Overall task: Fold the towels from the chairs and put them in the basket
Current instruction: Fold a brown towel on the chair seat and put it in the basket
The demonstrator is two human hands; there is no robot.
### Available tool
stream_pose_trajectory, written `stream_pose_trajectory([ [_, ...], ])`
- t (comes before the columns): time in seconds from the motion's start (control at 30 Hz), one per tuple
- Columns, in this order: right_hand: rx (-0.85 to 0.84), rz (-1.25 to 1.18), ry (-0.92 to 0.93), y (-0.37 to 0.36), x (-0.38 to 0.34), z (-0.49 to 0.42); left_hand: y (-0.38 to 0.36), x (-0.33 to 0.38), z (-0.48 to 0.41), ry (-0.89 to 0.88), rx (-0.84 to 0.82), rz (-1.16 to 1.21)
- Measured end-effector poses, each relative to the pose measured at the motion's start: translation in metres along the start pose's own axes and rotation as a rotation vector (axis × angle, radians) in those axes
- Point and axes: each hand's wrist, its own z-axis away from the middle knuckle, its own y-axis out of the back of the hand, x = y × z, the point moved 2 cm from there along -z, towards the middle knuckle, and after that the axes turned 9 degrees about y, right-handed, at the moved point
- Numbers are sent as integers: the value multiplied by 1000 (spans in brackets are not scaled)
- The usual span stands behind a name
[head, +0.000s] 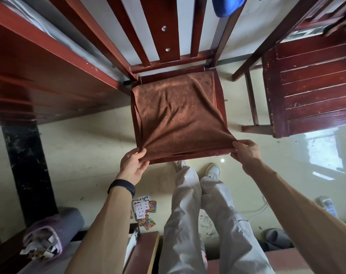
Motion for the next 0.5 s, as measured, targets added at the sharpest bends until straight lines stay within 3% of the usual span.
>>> stream_pose_trajectory([
  [0.17, -32, 88, 188, 32, -44, 42, 10, 18, 65, -188, 93, -226],
  [0.33, -67, 118, 367, 66, -114, 105, 9, 52, 144, -350, 39, -276],
  [0.4, -96, 109, 421, 81, -134, 126, 8, 64, 178, -329, -13, -275],
  [0.5, -188, 248, 558, 100, -156, 152, 8, 79, 219, -274, -248, -344],
])
